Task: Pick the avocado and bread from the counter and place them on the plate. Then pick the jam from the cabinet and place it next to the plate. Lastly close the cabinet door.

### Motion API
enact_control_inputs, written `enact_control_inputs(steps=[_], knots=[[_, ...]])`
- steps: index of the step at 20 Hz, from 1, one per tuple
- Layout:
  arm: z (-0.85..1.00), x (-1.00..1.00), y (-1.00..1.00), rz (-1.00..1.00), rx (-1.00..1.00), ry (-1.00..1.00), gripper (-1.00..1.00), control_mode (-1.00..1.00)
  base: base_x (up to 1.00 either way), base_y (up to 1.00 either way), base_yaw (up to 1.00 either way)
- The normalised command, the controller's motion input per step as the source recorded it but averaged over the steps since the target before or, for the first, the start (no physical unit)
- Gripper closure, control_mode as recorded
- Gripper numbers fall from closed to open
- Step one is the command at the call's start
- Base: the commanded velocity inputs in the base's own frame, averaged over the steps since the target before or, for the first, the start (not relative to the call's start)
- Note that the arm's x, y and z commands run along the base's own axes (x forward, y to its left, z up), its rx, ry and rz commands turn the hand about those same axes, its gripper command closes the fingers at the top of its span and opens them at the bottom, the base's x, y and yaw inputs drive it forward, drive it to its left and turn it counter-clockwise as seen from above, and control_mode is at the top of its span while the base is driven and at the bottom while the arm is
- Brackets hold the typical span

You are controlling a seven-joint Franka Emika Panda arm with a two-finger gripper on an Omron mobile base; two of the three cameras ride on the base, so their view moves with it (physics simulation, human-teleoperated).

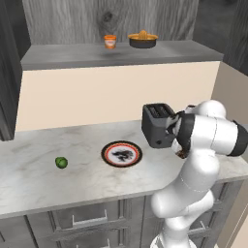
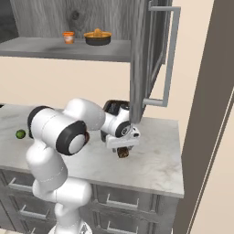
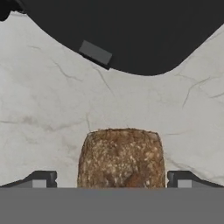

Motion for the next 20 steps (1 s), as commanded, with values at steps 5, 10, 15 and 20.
enact_control_inputs(steps=[5, 10, 15, 20], knots=[[-0.22, 0.02, 0.00, 0.02, 0.00, 0.00, -1.00, -1.00, 0.00, 0.00, 0.00], [-0.01, -0.11, 0.00, 0.00, 0.00, -0.01, 1.00, -1.00, 0.00, 0.00, 0.00], [0.34, -0.72, 0.05, 0.00, 0.01, -0.07, 1.00, -1.00, 0.00, 0.00, 0.00], [0.60, -0.65, 0.46, 0.00, 0.00, 0.00, 1.00, -1.00, 0.00, 0.00, 0.00]])
